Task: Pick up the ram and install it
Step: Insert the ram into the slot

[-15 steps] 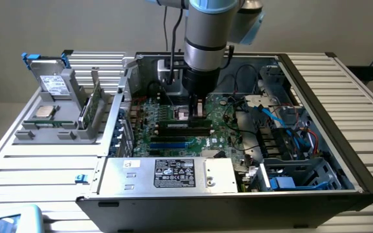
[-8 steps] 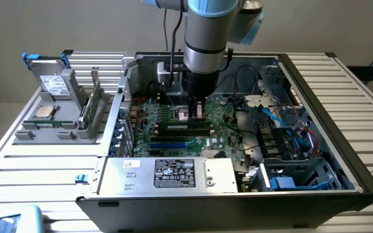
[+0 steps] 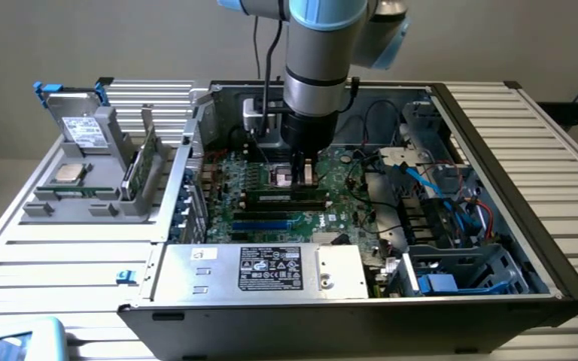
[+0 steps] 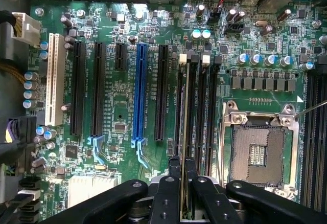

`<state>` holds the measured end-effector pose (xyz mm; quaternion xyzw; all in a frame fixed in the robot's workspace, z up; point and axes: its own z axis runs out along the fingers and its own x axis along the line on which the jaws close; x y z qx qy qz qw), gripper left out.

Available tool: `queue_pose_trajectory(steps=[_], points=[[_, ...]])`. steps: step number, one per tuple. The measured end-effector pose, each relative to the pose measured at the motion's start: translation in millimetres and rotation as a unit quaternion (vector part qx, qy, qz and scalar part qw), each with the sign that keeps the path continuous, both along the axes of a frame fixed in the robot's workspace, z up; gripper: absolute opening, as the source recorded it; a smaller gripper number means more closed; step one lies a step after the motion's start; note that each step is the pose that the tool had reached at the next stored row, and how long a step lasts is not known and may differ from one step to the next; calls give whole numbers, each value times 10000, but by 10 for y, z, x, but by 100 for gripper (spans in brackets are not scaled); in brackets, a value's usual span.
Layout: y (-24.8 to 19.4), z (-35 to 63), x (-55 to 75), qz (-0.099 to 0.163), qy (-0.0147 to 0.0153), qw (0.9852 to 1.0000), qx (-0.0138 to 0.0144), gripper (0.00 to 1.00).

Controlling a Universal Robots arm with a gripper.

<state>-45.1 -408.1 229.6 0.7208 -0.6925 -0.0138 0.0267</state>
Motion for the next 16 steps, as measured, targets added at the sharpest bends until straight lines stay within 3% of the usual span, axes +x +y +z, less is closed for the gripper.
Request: queue_pose_trajectory(steps=[16], points=[[0,-25,-6,1,0,10000,-1,15]])
